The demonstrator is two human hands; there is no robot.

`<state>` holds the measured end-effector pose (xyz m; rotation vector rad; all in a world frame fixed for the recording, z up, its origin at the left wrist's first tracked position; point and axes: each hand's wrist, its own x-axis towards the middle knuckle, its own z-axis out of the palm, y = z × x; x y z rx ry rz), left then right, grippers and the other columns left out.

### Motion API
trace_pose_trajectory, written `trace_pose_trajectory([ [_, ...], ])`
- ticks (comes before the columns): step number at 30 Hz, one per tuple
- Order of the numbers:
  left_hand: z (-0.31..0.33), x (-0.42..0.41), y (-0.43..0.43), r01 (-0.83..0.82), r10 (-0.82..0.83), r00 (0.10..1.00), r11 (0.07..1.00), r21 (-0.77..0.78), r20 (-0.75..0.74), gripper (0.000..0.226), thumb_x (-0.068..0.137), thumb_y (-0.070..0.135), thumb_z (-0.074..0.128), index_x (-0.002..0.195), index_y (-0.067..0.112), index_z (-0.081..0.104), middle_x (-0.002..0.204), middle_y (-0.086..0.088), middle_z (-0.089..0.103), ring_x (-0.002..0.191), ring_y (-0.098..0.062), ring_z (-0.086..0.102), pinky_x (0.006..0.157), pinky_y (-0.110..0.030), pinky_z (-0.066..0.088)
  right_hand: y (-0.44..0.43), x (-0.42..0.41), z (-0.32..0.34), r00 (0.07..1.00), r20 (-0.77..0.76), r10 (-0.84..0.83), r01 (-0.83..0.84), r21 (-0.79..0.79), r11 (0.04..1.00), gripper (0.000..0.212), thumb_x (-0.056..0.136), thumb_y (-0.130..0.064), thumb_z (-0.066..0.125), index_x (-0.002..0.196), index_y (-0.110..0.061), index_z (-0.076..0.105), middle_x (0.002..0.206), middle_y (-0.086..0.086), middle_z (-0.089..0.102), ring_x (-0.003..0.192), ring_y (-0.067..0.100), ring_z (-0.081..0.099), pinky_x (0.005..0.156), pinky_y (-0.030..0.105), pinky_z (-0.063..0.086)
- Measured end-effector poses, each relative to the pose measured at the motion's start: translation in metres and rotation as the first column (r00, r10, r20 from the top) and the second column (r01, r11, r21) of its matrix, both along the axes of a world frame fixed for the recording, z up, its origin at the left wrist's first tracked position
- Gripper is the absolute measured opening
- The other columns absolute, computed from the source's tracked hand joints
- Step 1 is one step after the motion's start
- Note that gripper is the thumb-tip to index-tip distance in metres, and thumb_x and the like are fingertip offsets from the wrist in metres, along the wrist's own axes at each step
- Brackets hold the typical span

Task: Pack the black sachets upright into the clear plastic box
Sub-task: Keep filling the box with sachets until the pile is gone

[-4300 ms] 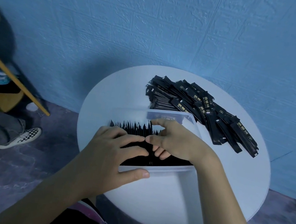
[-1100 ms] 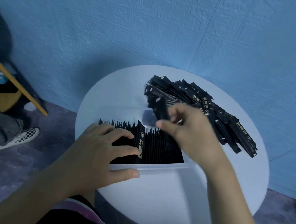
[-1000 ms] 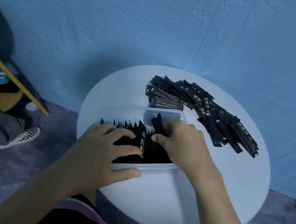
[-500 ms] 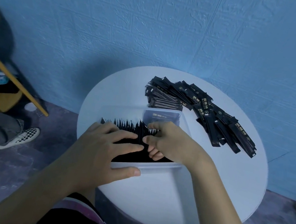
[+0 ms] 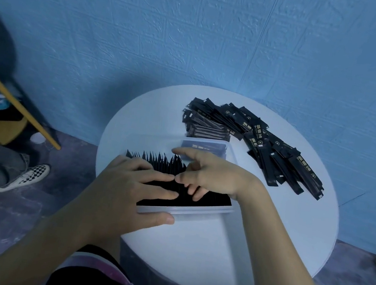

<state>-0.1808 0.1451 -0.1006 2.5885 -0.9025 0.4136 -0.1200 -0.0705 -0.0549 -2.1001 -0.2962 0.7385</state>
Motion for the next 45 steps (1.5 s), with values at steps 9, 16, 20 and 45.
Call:
trace_pose_trajectory([
  [9,0.004,-0.001,0.001,0.001,-0.001,1.000,0.998,0.062,0.005,0.053,0.084,0.075,0.049,0.123,0.043,0.067,0.129,0.022,0.062,0.109,-0.011,0.056,0.088,-0.037,0.042,-0.005,-0.003,-0.003,0.999,-0.022,-0.036,0.038,0.086,0.996,0.065,0.097,-0.004,0.062,0.153,-0.020,0.035,0.106,0.012,0.058,0.075,0.015,0.067,0.075,0.032,0.062],
  [16,0.009,-0.003,-0.010,-0.018,0.015,1.000,0.983,0.183,0.016,0.063,0.085,0.080,0.041,0.135,0.045,0.057,0.140,0.013,0.055,0.114,-0.018,0.055,0.089,-0.043,0.048,-0.011,-0.007,-0.005,0.996,-0.015,-0.083,0.084,0.079,0.993,0.052,0.098,0.006,0.054,0.147,-0.004,0.044,0.095,0.009,0.064,0.080,0.017,0.071,0.083,0.028,0.061],
  [20,0.006,-0.001,-0.011,-0.024,0.017,0.999,0.983,0.182,0.040,0.059,0.085,0.076,0.045,0.129,0.041,0.063,0.140,0.013,0.057,0.110,-0.020,0.057,0.085,-0.042,0.049,-0.012,-0.008,-0.004,0.997,-0.014,-0.082,0.083,0.085,0.993,0.043,0.101,0.005,0.047,0.143,-0.001,0.049,0.095,0.010,0.063,0.084,0.021,0.070,0.081,0.026,0.061],
  [45,0.007,-0.005,0.007,-0.036,0.034,0.999,0.984,0.177,0.014,0.047,0.085,0.075,0.049,0.119,0.046,0.065,0.140,0.019,0.056,0.113,-0.015,0.055,0.083,-0.038,0.047,-0.067,0.037,-0.047,0.800,0.572,-0.181,0.348,-0.196,0.917,0.023,0.090,-0.030,0.071,0.113,-0.030,0.071,0.106,-0.006,0.057,0.086,0.017,0.058,0.080,0.032,0.047],
])
